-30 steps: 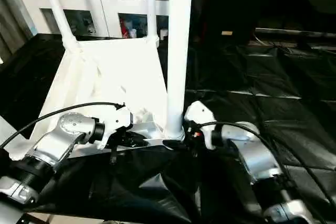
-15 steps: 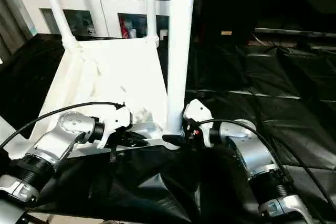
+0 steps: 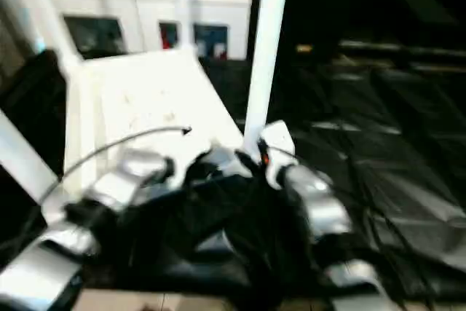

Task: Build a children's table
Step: Rotate leg to tighten

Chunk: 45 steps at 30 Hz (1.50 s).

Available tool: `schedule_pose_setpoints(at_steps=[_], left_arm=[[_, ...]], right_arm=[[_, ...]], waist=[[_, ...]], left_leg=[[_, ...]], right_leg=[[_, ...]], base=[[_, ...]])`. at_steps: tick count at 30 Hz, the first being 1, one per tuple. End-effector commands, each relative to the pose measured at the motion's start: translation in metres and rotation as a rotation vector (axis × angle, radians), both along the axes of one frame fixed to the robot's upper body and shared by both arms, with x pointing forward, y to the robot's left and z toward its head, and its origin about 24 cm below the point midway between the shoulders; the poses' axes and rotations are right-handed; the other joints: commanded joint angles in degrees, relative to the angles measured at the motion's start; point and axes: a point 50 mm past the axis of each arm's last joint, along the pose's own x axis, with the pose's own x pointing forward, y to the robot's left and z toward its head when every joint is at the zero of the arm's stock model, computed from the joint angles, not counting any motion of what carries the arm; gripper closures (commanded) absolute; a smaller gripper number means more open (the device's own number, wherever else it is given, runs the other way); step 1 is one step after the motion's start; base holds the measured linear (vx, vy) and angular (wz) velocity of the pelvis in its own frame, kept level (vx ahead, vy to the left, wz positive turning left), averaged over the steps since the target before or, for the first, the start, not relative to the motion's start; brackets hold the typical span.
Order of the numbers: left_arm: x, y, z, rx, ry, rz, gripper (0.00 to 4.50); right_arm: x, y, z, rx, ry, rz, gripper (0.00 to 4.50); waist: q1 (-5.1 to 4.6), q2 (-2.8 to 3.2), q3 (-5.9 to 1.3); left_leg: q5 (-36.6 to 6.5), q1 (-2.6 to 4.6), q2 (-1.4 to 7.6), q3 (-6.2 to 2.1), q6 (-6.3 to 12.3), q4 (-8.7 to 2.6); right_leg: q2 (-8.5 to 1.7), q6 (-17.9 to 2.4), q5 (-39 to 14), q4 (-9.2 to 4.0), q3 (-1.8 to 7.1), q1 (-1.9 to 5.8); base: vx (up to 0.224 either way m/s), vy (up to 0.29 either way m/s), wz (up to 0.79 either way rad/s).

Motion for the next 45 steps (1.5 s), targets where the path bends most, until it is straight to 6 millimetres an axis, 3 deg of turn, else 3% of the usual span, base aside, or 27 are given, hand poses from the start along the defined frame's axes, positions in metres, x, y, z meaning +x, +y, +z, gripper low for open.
schedule_pose_setpoints(at_steps=[1, 2, 3, 4, 5, 6, 8, 10, 12, 13, 15, 16, 18, 22, 25, 28, 30, 32, 35, 42, 45], left_arm=[[0.007, -0.009, 0.009, -0.038, -0.064, 0.071, 4.5], [0.007, -0.012, 0.008, -0.036, -0.058, 0.06, 4.5], [0.005, -0.013, 0.007, -0.03, -0.054, 0.03, 4.5], [0.004, -0.013, 0.005, -0.025, -0.045, 0.009, 4.5], [0.003, -0.012, 0.005, -0.022, -0.04, 0.001, 4.5], [0.003, -0.01, 0.005, -0.022, -0.041, -0.013, 4.5], [0.001, -0.005, 0.004, -0.022, -0.03, -0.062, 4.5], [-0.001, -0.002, 0.005, -0.024, -0.033, -0.105, 4.5], [-0.003, 0.003, 0.006, -0.03, -0.034, -0.158, 4.5], [-0.007, 0.011, 0.007, -0.048, -0.018, -0.234, 4.5], [-0.01, 0.014, 0.009, -0.058, -0.019, -0.268, 4.5], [-0.015, 0.02, 0.011, -0.071, -0.017, -0.347, 4.5], [-0.017, 0.022, 0.012, -0.074, -0.014, -0.377, 4.5], [-0.026, 0.031, 0.018, -0.125, 0.04, -0.489, 4.5], [-0.027, 0.036, 0.019, -0.11, 0.043, -0.521, 4.5], [-0.028, 0.041, 0.021, -0.104, 0.046, -0.538, 4.5], [-0.028, 0.041, 0.021, -0.105, 0.047, -0.539, 4.5], [-0.028, 0.042, 0.022, -0.106, 0.047, -0.539, 4.5], [-0.028, 0.042, 0.022, -0.108, 0.047, -0.535, 4.5], [-0.027, 0.043, 0.02, -0.11, 0.043, -0.515, 4.5], [-0.017, 0.038, 0.016, -0.085, 0.017, -0.38, 4.5]], right_arm=[[-0.014, 0.035, -0.02, -0.004, 0.081, 0.141, 1.29], [-0.013, 0.036, -0.017, 0.01, 0.068, 0.147, 1.29], [-0.011, 0.035, -0.012, 0.041, 0.049, 0.175, 1.16], [-0.01, 0.031, -0.007, 0.052, 0.029, 0.197, 1.09], [-0.01, 0.028, -0.004, 0.05, 0.014, 0.212, 0.98], [-0.009, 0.025, -0.001, 0.046, -0.002, 0.228, 0.98], [-0.01, 0.014, 0.007, 0.048, -0.034, 0.28, 0.77], [-0.011, 0.006, 0.011, 0.039, -0.044, 0.318, 0.77], [-0.014, -0.005, 0.015, 0.024, -0.043, 0.383, 0.77], [-0.021, -0.018, 0.02, 0.008, -0.032, 0.47, 0.77], [-0.024, -0.023, 0.021, 0.007, -0.025, 0.502, 0.77], [-0.03, -0.032, 0.024, 0.005, -0.004, 0.565, 0.77], [-0.033, -0.035, 0.025, 0.005, 0.005, 0.591, 0.77], [-0.041, -0.042, 0.027, -0.006, 0.05, 0.682, 0.77], [-0.044, -0.042, 0.026, -0.037, 0.069, 0.727, 0.77], [-0.044, -0.041, 0.028, -0.018, 0.074, 0.73, 0.77], [-0.043, -0.041, 0.028, -0.014, 0.076, 0.731, 1.09], [-0.043, -0.039, 0.027, -0.004, 0.082, 0.735, 1.09], [-0.043, -0.036, 0.025, -0.001, 0.09, 0.743, 1.52], [-0.044, -0.033, 0.023, -0.007, 0.094, 0.749, 1.78], [-0.039, -0.034, 0.017, 0.034, 0.099, 0.623, 1.78]], waist=[[0.57, -1.39, -2.9], [1.28, -0.98, -3.29], [2.04, -0.37, -2.92], [0.8, 0.48, -3.95], [0.56, 1.0, -3.89], [0.34, 1.7, -4.23], [0.06, 1.13, -3.89], [-0.28, 1.08, -3.66], [-0.45, 0.88, -3.62], [-0.42, 0.74, -3.71], [-0.43, 0.8, -3.94], [-0.39, 0.83, -4.03], [-0.32, 0.85, -4.15], [0.17, 1.06, -4.23], [0.56, 0.99, -4.07], [0.92, 0.92, -3.86], [0.89, 0.96, -3.85], [0.87, 0.92, -3.85], [0.89, 0.78, -3.85], [0.8, 0.73, -3.79], [0.69, 0.58, -3.7]], left_leg=[[-22.4, 6.97, 0.87, -4.02, -3.34, 6.04], [-5.7, -1.98, -0.29, -7.26, 1.55, 4.75], [-3.5, -3.02, 0.49, -7.39, 0.96, 1.99], [-3.6, 1.23, 2.31, -6.54, 1.39, -1.03], [-5.6, 1.09, 2.01, -6.22, 1.71, -1.12], [-7.0, 0.37, 1.73, -6.02, 2.52, -1.44], [-11.8, 0.19, 1.56, -5.66, 3.81, -1.84], [-15.6, 0.23, 1.58, -5.54, 3.61, -2.28], [-16.5, 0.15, 1.65, -5.52, 3.36, -2.4], [-15.2, 0.17, 1.78, -5.44, 3.96, -2.37], [-13.3, 0.04, 1.7, -5.24, 5.15, -2.12], [-10.3, -0.03, 1.84, -5.19, 6.6, -2.02], [-8.6, 0.0, 1.87, -5.02, 8.11, -1.85], [-6.3, 0.19, 2.21, -4.73, 9.34, -1.62], [-7.0, 0.22, 2.31, -4.58, 9.1, -1.7], [-9.7, 0.4, 2.41, -4.48, 6.92, -2.08], [-9.9, 0.34, 2.38, -4.5, 6.23, -2.15], [-9.7, 0.27, 2.33, -4.51, 6.05, -2.15], [-9.2, 0.23, 2.28, -4.48, 6.08, -2.12], [-9.2, 0.23, 2.27, -4.48, 5.88, -2.16], [-10.0, 0.26, 2.25, -4.47, 5.53, -2.26]], right_leg=[[-9.05, -3.8, -50.8, -14.37, 3.62, -5.96], [-8.89, -5.6, -46.0, -11.19, 6.26, 2.04], [-7.33, -6.1, -38.4, -10.2, 4.39, 3.27], [-0.52, -10.9, -5.2, -6.69, 2.07, -0.52], [-0.44, -13.3, -0.4, -6.19, 2.17, -0.16], [-0.76, -16.2, 4.5, -6.03, 2.2, 1.06], [-0.96, -16.6, 2.3, -7.01, 2.17, 1.42], [-1.27, -15.6, -4.2, -7.95, 2.25, 1.34], [-1.33, -14.7, -6.6, -8.34, 2.34, 1.51], [-1.43, -14.8, -5.1, -8.3, 2.43, 1.59], [-1.43, -15.3, -2.3, -8.01, 2.48, 1.54], [-1.46, -16.4, 2.3, -7.66, 2.48, 1.58], [-1.45, -17.6, 6.0, -7.27, 2.43, 1.58], [-1.38, -19.8, 8.7, -6.85, 2.26, 1.2], [-1.43, -19.6, 6.8, -6.94, 2.26, 1.0], [-1.51, -18.7, 2.4, -7.29, 2.44, 0.84], [-1.54, -18.5, 2.4, -7.28, 2.46, 0.87], [-1.58, -18.3, 2.8, -7.25, 2.47, 0.92], [-1.62, -18.1, 3.3, -7.25, 2.48, 0.95], [-1.58, -17.8, 2.6, -7.33, 2.51, 0.92], [-1.65, -17.5, 1.0, -7.58, 2.55, 0.85]], base=[[0.089, -0.08, -0.27], [0.089, -0.08, -0.27], [0.09, 0.034, -0.26], [0.0, 0.0, 0.0], [0.0, 0.0, 0.0], [0.0, 0.0, 0.0], [0.0, 0.0, 0.0], [0.0, 0.0, 0.0], [0.0, 0.0, 0.0], [0.0, 0.0, 0.0], [0.0, 0.0, 0.0], [0.0, 0.0, 0.0], [0.0, 0.0, 0.0], [0.0, 0.0, 0.0], [0.0, 0.0, 0.0], [0.0, 0.0, 0.0], [0.0, 0.0, 0.0], [0.0, 0.0, 0.0], [0.0, 0.0, 0.0], [0.0, 0.0, 0.0], [0.0, 0.0, 0.0]])
